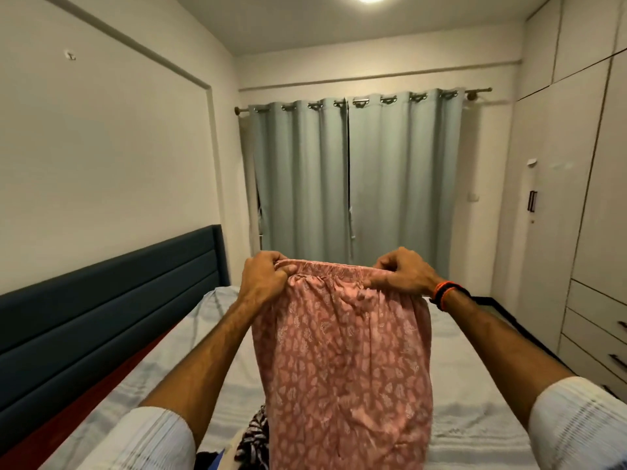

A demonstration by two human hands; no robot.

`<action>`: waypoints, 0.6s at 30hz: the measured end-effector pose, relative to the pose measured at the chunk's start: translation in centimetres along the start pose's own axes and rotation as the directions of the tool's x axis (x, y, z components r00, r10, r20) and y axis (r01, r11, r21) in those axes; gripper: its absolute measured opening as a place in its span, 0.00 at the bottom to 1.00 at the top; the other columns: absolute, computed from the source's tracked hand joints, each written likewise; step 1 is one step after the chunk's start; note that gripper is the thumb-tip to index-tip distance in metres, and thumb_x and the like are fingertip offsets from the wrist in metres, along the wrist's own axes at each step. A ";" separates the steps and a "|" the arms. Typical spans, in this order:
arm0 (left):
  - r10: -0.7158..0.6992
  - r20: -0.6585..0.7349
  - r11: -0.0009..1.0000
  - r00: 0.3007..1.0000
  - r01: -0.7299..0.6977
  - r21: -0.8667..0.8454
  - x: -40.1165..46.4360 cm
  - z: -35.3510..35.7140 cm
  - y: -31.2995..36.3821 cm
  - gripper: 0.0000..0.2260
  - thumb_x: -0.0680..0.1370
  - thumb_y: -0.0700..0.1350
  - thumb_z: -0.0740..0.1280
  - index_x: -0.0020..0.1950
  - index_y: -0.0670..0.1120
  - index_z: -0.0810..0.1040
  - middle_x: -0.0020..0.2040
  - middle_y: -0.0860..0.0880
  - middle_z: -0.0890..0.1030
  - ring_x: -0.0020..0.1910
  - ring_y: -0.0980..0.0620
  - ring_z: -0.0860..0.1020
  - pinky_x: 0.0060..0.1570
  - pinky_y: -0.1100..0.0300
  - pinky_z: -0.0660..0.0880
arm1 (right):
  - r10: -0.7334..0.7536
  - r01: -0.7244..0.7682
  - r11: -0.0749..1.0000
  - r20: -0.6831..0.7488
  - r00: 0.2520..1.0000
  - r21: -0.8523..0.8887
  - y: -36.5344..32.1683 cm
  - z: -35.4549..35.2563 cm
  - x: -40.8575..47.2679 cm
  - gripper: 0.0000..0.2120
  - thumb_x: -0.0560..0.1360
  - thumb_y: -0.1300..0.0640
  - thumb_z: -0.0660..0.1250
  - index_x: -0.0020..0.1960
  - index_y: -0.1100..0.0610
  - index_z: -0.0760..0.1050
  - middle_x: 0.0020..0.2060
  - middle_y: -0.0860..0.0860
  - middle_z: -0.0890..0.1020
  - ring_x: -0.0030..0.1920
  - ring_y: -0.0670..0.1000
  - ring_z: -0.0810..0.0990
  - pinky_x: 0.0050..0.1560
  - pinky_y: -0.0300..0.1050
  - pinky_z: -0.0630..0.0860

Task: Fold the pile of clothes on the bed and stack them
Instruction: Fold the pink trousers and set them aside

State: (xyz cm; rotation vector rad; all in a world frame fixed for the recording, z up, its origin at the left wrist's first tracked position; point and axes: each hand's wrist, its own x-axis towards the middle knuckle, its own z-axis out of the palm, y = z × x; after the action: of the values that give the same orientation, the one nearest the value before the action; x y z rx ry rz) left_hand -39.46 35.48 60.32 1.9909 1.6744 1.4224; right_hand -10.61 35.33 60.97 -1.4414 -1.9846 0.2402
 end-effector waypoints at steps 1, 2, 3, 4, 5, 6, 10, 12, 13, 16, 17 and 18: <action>0.005 -0.017 1.000 1.000 -0.006 -0.014 0.4 0.5 0.8 0.05 0.76 0.47 0.72 0.45 0.46 0.85 0.39 0.51 0.82 0.41 0.53 0.80 0.48 0.58 0.78 | 0.011 -0.011 1.000 -0.018 1.000 0.015 0.8 -1.2 0.1 0.13 0.66 0.42 0.78 0.32 0.49 0.81 0.30 0.45 0.83 0.34 0.45 0.80 0.41 0.48 0.78; 0.007 -0.036 0.999 0.999 -0.008 -0.035 0.8 1.2 2.0 0.06 0.76 0.47 0.72 0.46 0.46 0.85 0.39 0.50 0.83 0.40 0.54 0.80 0.48 0.59 0.78 | 0.016 -0.015 0.999 -0.035 0.999 0.037 1.6 -2.7 0.2 0.13 0.66 0.43 0.78 0.32 0.49 0.81 0.30 0.45 0.83 0.33 0.45 0.80 0.40 0.48 0.79; 0.005 -0.050 0.998 0.999 -0.007 -0.056 1.1 1.5 2.7 0.06 0.75 0.47 0.73 0.47 0.45 0.85 0.40 0.50 0.83 0.41 0.54 0.80 0.47 0.59 0.77 | 0.025 -0.022 0.998 -0.047 0.999 0.063 2.2 -3.7 0.3 0.12 0.66 0.44 0.79 0.32 0.49 0.81 0.30 0.45 0.83 0.33 0.45 0.80 0.40 0.47 0.79; 0.002 -0.063 0.997 0.998 -0.007 -0.083 1.4 2.2 3.8 0.07 0.75 0.48 0.73 0.47 0.45 0.85 0.40 0.51 0.83 0.41 0.53 0.80 0.47 0.59 0.77 | 0.038 -0.032 0.996 -0.066 0.997 0.089 3.0 -5.2 0.5 0.11 0.65 0.46 0.80 0.32 0.49 0.82 0.30 0.45 0.84 0.33 0.44 0.80 0.40 0.46 0.79; -0.010 -0.074 0.994 0.997 0.002 -0.110 1.7 2.6 4.5 0.08 0.74 0.48 0.74 0.47 0.45 0.85 0.40 0.51 0.82 0.41 0.54 0.80 0.45 0.60 0.77 | 0.053 -0.043 0.993 -0.086 0.995 0.114 3.5 -6.2 0.7 0.10 0.64 0.47 0.81 0.33 0.49 0.82 0.31 0.45 0.84 0.33 0.44 0.80 0.39 0.44 0.79; -0.024 -0.084 0.991 0.996 0.013 -0.137 1.9 2.9 5.1 0.08 0.73 0.49 0.75 0.47 0.46 0.85 0.39 0.52 0.82 0.41 0.54 0.80 0.44 0.61 0.77 | 0.071 -0.053 0.987 -0.108 0.992 0.154 4.1 -7.1 0.8 0.10 0.62 0.48 0.82 0.34 0.50 0.83 0.32 0.46 0.85 0.34 0.44 0.81 0.40 0.43 0.80; -0.074 -0.116 0.968 0.991 0.043 -0.248 2.8 4.7 7.2 0.11 0.70 0.53 0.77 0.45 0.49 0.85 0.40 0.53 0.84 0.41 0.55 0.82 0.44 0.59 0.79 | 0.146 -0.048 0.913 -0.215 0.966 0.405 6.4 -10.4 0.9 0.15 0.58 0.52 0.84 0.40 0.56 0.85 0.38 0.51 0.87 0.39 0.47 0.84 0.43 0.43 0.82; -0.097 -0.122 0.951 0.988 0.056 -0.305 3.1 5.5 8.0 0.10 0.69 0.54 0.77 0.44 0.50 0.85 0.40 0.52 0.84 0.41 0.54 0.83 0.44 0.57 0.81 | 0.183 -0.037 0.848 -0.228 0.956 0.529 7.1 -11.2 0.9 0.17 0.57 0.54 0.85 0.42 0.59 0.85 0.40 0.54 0.87 0.41 0.49 0.85 0.44 0.45 0.83; -0.114 -0.129 0.941 0.985 0.065 -0.332 3.3 5.8 8.3 0.09 0.69 0.54 0.77 0.43 0.50 0.84 0.40 0.52 0.85 0.41 0.53 0.83 0.44 0.57 0.81 | 0.200 -0.032 0.815 -0.228 0.953 0.579 7.3 -11.4 0.9 0.19 0.56 0.55 0.85 0.43 0.60 0.85 0.41 0.55 0.87 0.42 0.52 0.85 0.45 0.47 0.83; -0.167 -0.136 0.904 0.976 0.097 -0.416 3.5 6.6 9.4 0.08 0.70 0.52 0.77 0.40 0.50 0.83 0.39 0.50 0.85 0.41 0.51 0.83 0.44 0.55 0.82 | 0.255 -0.026 0.702 -0.217 0.942 0.711 7.6 -11.7 1.0 0.21 0.57 0.58 0.85 0.45 0.65 0.84 0.42 0.59 0.86 0.44 0.57 0.86 0.46 0.51 0.83; -0.179 -0.136 0.891 0.974 0.102 -0.443 3.7 6.8 9.8 0.08 0.70 0.52 0.77 0.40 0.49 0.83 0.40 0.49 0.85 0.41 0.50 0.84 0.44 0.55 0.82 | 0.273 -0.024 0.667 -0.214 0.938 0.744 7.7 -11.8 1.0 0.22 0.57 0.59 0.84 0.46 0.68 0.83 0.42 0.60 0.86 0.44 0.58 0.86 0.45 0.51 0.83; -0.185 -0.134 0.879 0.974 0.103 -0.466 3.8 6.9 10.0 0.08 0.70 0.51 0.77 0.41 0.48 0.84 0.40 0.48 0.85 0.41 0.50 0.84 0.44 0.55 0.82 | 0.286 -0.021 0.641 -0.214 0.934 0.767 7.8 -11.8 1.1 0.22 0.58 0.60 0.84 0.46 0.69 0.82 0.42 0.60 0.86 0.43 0.58 0.86 0.44 0.50 0.83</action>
State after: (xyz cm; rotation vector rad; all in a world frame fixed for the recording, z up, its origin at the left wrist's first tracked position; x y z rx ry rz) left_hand -28.03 38.06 65.29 1.4904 1.3446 1.7766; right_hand 2.42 36.51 66.48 -0.9906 -1.2290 0.7701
